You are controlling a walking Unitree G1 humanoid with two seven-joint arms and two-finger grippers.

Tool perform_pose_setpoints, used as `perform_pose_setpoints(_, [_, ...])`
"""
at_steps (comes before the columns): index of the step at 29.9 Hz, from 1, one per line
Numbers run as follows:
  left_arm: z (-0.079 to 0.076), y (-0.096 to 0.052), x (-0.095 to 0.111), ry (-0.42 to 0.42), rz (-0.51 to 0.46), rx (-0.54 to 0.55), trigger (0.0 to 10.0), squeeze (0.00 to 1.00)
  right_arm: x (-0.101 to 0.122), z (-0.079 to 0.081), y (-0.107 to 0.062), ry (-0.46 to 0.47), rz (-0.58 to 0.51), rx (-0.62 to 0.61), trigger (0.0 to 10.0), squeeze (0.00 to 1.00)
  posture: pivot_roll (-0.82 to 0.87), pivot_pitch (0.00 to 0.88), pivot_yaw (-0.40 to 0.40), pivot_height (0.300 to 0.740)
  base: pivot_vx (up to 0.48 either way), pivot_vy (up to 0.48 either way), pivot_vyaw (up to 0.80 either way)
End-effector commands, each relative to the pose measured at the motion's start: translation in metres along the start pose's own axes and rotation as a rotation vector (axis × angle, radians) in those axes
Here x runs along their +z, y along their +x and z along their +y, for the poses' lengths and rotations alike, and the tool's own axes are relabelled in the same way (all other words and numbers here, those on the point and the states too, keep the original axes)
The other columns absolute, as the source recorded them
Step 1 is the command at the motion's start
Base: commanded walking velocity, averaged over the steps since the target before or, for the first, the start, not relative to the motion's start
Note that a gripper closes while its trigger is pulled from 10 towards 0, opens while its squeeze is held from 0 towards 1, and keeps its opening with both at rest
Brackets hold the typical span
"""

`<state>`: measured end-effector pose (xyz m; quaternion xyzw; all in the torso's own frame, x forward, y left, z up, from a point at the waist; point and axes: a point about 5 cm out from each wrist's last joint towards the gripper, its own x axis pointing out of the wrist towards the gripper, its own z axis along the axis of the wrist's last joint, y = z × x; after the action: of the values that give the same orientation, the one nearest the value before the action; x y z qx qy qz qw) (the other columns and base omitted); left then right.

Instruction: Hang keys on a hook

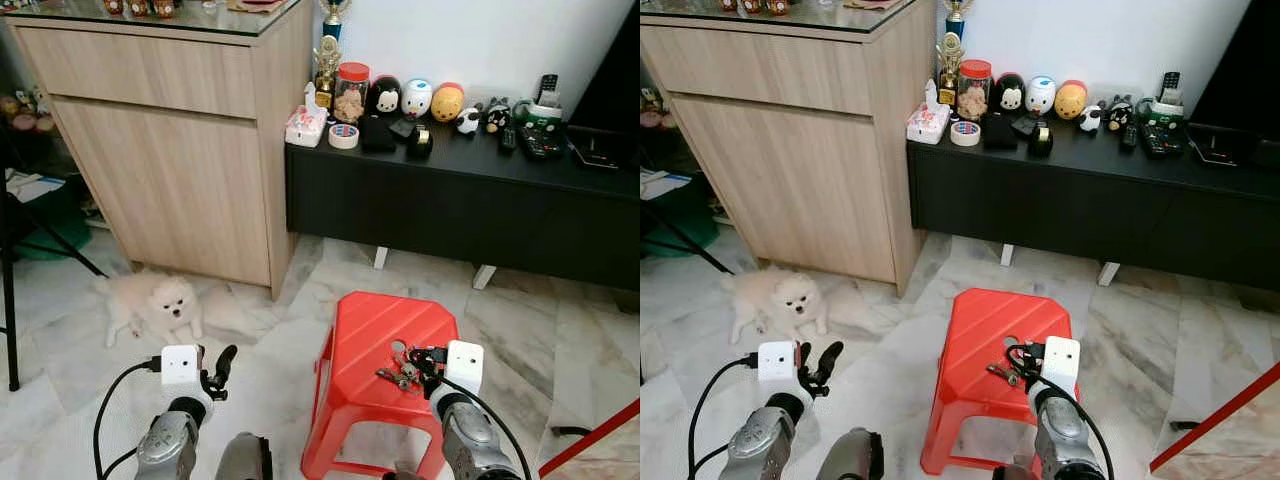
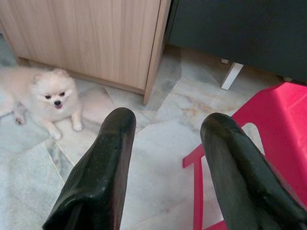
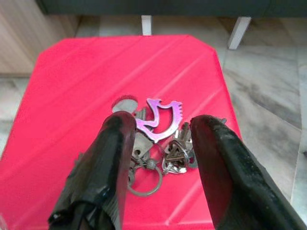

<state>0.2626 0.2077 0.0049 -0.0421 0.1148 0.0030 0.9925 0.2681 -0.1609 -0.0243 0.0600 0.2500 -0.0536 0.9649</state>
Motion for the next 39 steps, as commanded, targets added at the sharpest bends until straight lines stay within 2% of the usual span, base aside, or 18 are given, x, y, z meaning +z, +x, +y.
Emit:
perform_pose_setpoints(1, [-0.002,0.002,0.003,0.019,-0.006,-0.013,10.0,0.0,0.002,0.002,-0.001,-0.022,-0.026,0.022,10.0,0.0,0.08,0.036,-0.066,0.637,0.266,0.0,0.8])
perform_pose_setpoints(5, [-0.002,0.002,0.003,0.021,-0.006,-0.012,10.0,0.0,0.001,0.003,-0.001,-0.029,-0.032,0.028,10.0,0.0,0.08,0.034,-0.067,0.637,0.281,0.0,0.8])
perform_pose_setpoints(15, [-0.005,0.003,0.003,0.019,-0.008,-0.02,10.0,0.0,0.007,0.005,0.001,-0.016,-0.054,0.03,10.0,0.0,0.08,0.032,-0.069,0.637,0.321,0.0,0.0])
perform_pose_setpoints(21, [-0.004,0.002,0.003,0.015,-0.013,-0.021,10.0,0.0,0.006,0.003,0.0,-0.014,-0.056,-0.002,10.0,0.0,0.09,0.033,-0.069,0.637,0.0,0.0,0.0])
perform_pose_setpoints(25, [-0.003,0.002,0.003,0.016,-0.013,-0.021,10.0,0.0,0.006,-0.003,0.0,-0.019,-0.053,-0.052,10.0,0.0,0.09,0.033,-0.069,0.637,0.0,0.0,0.0])
perform_pose_setpoints(27, [-0.003,0.002,0.003,0.016,-0.015,-0.023,10.0,0.0,0.007,-0.012,0.0,-0.026,-0.044,-0.113,10.0,0.0,0.09,0.034,-0.071,0.637,0.0,0.0,0.0])
perform_pose_setpoints(34, [-0.003,0.001,0.003,0.014,-0.012,-0.028,10.0,0.0,0.006,-0.024,-0.002,-0.039,-0.041,-0.159,10.0,0.0,0.09,0.036,-0.072,0.637,0.0,0.0,0.0])
perform_pose_setpoints(39, [-0.005,0.002,0.002,0.018,-0.007,-0.035,10.0,0.0,-0.01,-0.032,-0.006,-0.112,0.069,-0.146,10.0,0.0,0.08,0.039,-0.074,0.637,0.0,0.0,0.0])
